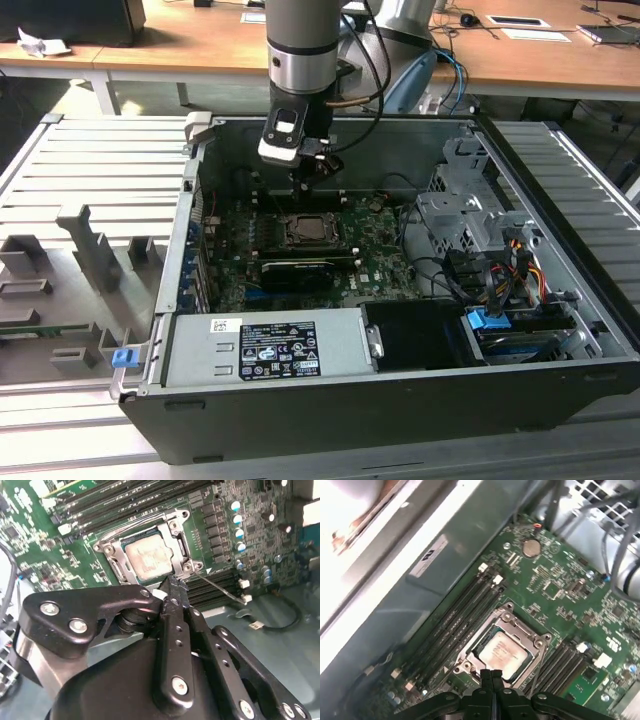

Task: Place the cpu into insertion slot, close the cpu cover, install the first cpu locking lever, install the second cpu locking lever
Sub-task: 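Install the first cpu locking lever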

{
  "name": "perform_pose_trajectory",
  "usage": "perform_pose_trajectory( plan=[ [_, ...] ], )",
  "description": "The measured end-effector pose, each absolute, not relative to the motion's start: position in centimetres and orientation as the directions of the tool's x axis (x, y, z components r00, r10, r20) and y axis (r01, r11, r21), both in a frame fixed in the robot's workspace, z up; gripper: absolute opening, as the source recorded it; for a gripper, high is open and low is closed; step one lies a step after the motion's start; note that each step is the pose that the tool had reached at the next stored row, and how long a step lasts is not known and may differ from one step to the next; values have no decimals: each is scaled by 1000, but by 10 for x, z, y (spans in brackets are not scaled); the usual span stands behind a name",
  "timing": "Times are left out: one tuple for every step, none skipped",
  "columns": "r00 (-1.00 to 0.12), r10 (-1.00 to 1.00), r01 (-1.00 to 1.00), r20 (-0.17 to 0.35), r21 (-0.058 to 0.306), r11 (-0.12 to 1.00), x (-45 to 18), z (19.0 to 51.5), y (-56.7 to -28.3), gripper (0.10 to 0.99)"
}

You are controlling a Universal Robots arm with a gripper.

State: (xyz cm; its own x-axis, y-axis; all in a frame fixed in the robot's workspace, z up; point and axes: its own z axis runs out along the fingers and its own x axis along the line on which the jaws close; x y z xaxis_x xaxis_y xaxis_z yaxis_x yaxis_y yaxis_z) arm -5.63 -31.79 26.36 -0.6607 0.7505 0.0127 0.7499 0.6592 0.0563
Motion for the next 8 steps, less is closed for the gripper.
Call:
perform_pose_trajectory(
  plan=[
    [-681, 732, 731, 13, 56, 680, -56, 264, -318, 106],
    [-707, 707, 706, 13, 56, 706, -56, 263, -318, 106],
    [-725, 688, 688, 13, 56, 724, -56, 263, -318, 106],
    [-752, 660, 659, 13, 56, 750, -56, 263, -318, 106],
    [-776, 630, 630, 12, 56, 775, -56, 263, -318, 106],
    [-793, 609, 609, 11, 54, 792, -56, 263, -318, 106],
    [-806, 592, 592, 9, 52, 804, -56, 263, -318, 106],
    [-818, 575, 574, 8, 49, 817, -56, 263, -318, 106]
  ],
)
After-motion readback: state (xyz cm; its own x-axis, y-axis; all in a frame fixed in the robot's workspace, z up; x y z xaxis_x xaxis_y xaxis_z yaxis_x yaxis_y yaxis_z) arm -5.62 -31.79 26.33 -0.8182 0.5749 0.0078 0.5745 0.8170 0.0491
